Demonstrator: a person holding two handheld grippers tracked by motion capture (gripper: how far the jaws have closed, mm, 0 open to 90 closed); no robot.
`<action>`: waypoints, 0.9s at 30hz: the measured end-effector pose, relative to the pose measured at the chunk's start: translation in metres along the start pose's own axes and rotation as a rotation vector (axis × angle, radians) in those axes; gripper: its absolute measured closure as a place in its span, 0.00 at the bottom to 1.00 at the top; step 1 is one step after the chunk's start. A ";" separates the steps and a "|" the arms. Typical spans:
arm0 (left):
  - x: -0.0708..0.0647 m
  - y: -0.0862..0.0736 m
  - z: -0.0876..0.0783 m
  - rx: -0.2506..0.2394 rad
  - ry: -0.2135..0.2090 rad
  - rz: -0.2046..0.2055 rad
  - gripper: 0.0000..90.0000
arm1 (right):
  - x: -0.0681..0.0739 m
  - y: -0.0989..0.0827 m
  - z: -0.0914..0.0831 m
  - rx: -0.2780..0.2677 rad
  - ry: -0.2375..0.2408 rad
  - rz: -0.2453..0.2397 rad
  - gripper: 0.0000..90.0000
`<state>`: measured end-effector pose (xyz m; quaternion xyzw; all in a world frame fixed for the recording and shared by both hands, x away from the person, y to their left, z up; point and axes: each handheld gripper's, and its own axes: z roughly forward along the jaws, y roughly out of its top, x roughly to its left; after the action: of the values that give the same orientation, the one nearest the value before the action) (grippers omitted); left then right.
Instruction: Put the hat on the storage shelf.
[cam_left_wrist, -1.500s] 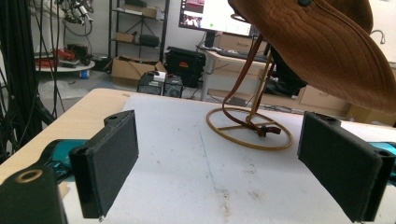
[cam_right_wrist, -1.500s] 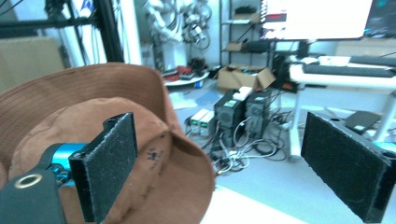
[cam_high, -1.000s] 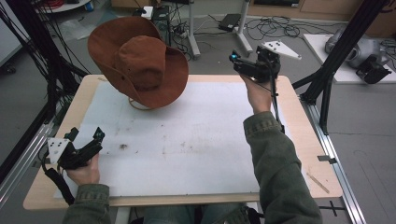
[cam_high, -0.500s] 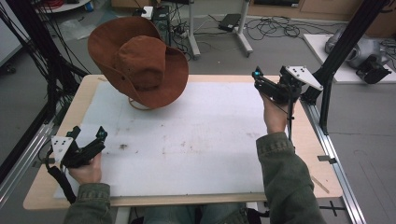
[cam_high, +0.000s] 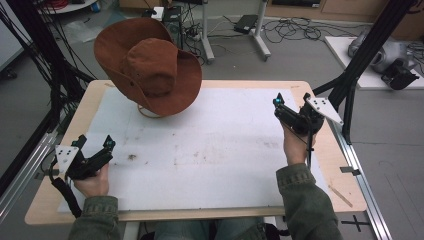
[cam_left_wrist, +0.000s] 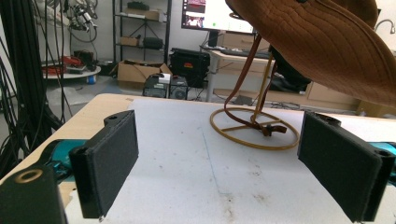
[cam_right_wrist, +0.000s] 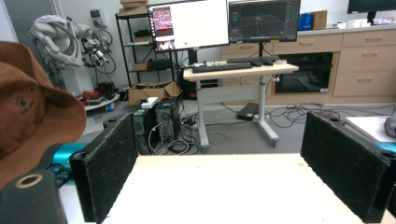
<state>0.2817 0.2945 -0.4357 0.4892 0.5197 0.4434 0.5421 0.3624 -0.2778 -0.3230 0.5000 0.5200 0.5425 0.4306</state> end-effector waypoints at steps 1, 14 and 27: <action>0.000 0.000 0.000 0.001 0.001 0.001 0.14 | -0.001 -0.005 -0.002 0.004 -0.002 -0.001 0.12; -0.001 0.000 0.000 0.004 -0.002 0.003 0.14 | -0.003 -0.046 -0.020 0.043 -0.041 -0.015 0.12; -0.001 0.000 0.001 0.006 0.002 0.010 0.14 | -0.010 -0.077 -0.023 0.093 -0.044 -0.008 0.12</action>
<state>0.2821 0.2931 -0.4360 0.4930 0.5192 0.4452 0.5378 0.3373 -0.2843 -0.4002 0.5293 0.5369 0.5049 0.4203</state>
